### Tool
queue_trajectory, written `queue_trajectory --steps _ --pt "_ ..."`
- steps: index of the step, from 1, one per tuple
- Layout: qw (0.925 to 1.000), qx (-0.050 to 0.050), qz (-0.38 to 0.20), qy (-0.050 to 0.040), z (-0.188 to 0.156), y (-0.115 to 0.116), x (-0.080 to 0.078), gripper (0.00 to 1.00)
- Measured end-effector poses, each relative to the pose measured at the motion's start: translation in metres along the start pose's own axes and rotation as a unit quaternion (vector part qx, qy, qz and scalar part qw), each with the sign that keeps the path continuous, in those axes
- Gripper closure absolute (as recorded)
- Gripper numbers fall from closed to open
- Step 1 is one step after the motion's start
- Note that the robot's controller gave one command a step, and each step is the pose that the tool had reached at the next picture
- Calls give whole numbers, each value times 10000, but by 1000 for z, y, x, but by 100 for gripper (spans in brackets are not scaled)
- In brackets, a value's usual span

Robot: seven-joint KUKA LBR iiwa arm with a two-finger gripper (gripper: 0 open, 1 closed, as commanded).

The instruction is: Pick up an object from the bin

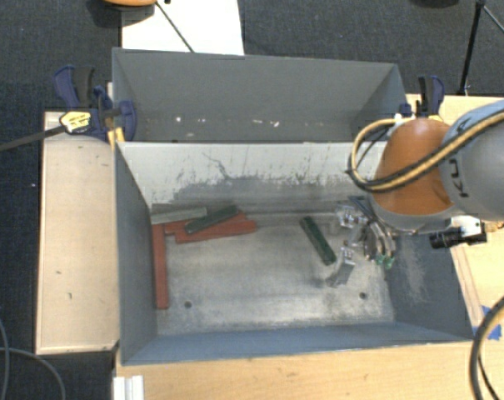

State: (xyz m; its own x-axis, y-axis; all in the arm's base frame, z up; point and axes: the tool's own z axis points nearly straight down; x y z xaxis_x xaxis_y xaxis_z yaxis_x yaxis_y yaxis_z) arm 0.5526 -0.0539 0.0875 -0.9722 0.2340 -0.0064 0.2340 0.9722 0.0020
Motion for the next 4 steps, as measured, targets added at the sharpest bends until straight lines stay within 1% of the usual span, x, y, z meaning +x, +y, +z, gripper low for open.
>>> queue_trajectory --steps 1,2,3,4 --pt "9954 3 -956 19 17 14 -14 100" --pt "9954 4 -958 19 17 14 -14 0" --pt "9954 4 -959 19 17 14 -14 0" --pt "9991 -1 423 8 17 72 -12 100"
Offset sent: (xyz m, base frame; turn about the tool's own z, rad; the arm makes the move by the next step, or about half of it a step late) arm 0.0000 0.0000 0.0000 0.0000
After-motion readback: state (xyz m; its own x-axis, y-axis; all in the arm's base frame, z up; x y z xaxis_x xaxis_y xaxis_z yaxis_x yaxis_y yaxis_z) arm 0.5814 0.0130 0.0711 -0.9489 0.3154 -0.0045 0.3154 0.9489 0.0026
